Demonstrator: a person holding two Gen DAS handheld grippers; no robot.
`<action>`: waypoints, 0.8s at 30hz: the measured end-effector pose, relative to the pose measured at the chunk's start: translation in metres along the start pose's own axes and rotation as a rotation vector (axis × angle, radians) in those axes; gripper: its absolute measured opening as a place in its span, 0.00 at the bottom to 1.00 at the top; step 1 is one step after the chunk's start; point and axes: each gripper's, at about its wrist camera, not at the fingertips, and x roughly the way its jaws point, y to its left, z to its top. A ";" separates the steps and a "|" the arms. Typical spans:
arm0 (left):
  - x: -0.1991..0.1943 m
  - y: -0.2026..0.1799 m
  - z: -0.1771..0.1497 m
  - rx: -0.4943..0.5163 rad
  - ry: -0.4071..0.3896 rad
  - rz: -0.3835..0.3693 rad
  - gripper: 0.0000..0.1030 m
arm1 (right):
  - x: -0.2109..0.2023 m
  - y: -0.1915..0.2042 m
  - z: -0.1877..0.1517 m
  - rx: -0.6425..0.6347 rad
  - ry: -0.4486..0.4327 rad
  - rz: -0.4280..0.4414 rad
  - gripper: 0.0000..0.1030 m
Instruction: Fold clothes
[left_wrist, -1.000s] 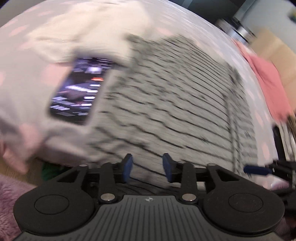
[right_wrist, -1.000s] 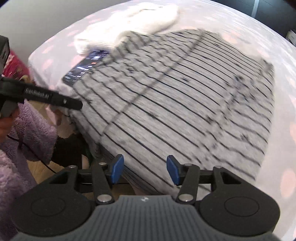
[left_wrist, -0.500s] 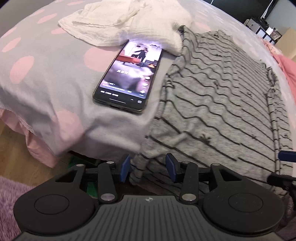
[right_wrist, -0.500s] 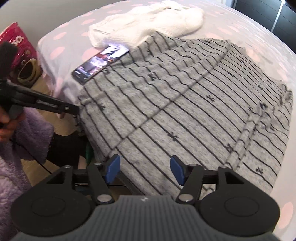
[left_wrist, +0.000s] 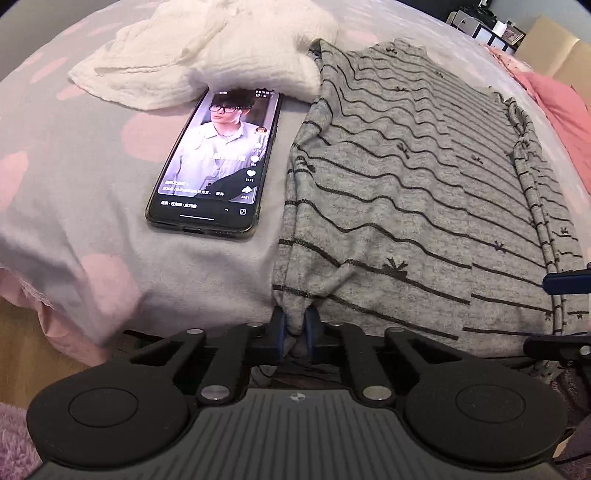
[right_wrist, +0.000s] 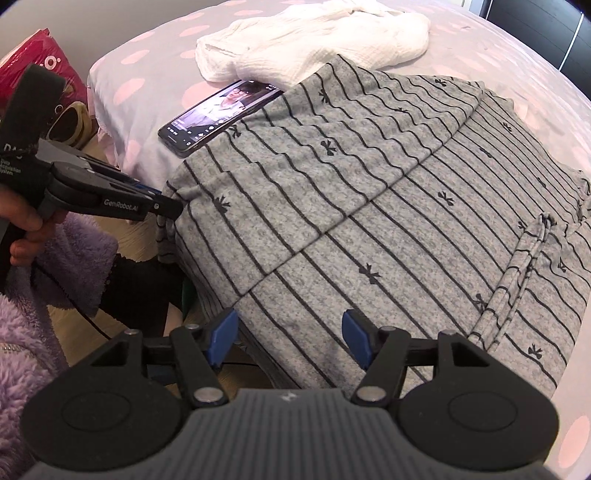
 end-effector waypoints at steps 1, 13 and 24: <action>-0.004 -0.002 0.001 0.004 -0.009 -0.010 0.06 | 0.000 0.000 0.000 0.002 -0.001 0.001 0.64; -0.048 -0.070 0.015 0.248 -0.109 -0.114 0.05 | -0.005 -0.013 -0.004 0.070 -0.032 -0.030 0.62; -0.023 -0.148 0.032 0.440 -0.089 -0.242 0.05 | -0.010 -0.051 -0.015 0.232 -0.044 -0.125 0.62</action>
